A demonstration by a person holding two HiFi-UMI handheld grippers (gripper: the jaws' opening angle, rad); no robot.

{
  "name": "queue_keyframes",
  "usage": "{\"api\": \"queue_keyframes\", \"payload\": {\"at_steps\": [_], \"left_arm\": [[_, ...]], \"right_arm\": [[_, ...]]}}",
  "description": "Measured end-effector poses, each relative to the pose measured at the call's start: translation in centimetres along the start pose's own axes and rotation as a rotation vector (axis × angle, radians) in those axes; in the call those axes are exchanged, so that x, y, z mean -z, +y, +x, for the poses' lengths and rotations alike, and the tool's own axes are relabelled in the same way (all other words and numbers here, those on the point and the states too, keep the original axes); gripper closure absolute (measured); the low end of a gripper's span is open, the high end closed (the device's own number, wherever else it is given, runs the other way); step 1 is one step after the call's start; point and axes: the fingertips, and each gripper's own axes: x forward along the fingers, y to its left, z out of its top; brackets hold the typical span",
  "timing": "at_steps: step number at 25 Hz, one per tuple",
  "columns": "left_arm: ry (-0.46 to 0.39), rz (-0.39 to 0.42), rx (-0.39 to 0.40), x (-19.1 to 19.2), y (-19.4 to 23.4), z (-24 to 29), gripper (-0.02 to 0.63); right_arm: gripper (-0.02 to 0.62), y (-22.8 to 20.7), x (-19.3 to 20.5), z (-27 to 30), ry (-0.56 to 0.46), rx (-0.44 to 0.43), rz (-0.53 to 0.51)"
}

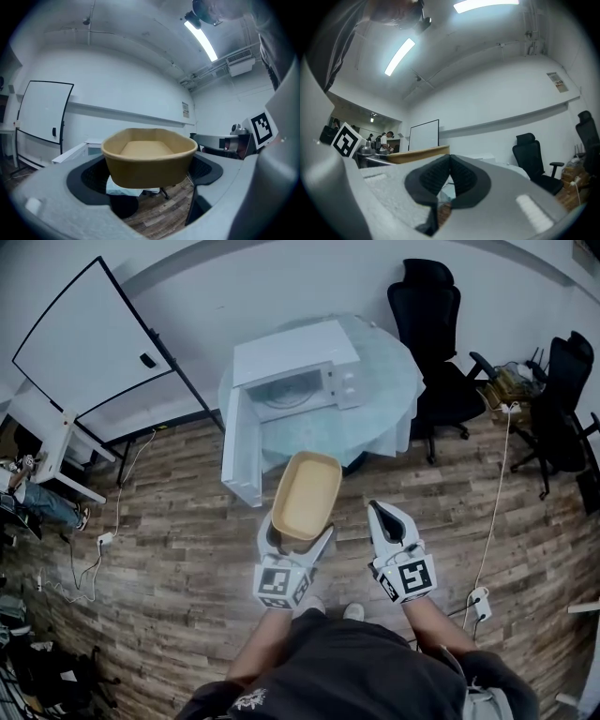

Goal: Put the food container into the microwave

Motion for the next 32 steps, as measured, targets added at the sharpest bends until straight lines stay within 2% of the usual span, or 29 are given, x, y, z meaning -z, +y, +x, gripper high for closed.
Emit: {"api": "queue_keyframes", "payload": {"at_steps": [6,12,15,24,32], "left_arm": [[-0.01,-0.024,-0.016,0.2,1.6,2.5,0.086],[-0.025,-0.025,-0.017,0.1,4.0,6.1,0.084],[-0.028,0.008,0.007,-0.3,4.7,8.1,0.086],[-0.046,0.015,0.041,-1.2,9.5,12.7,0.085],[-0.045,0.005,0.072,-0.7,12.5,14.8,0.086]], "right_arm": [[0.595,-1.0,0.1,3.1,0.005,-0.039,-0.094],[0.594,-2.4,-0.2,7.2,-0.003,-0.054,-0.117],[0.594,-3.1,-0.5,9.7,-0.008,-0.058,-0.127],[0.594,-5.3,-0.5,16.5,-0.012,0.008,-0.146],[0.595,-5.0,-0.9,19.8,-0.015,0.025,-0.173]]}}
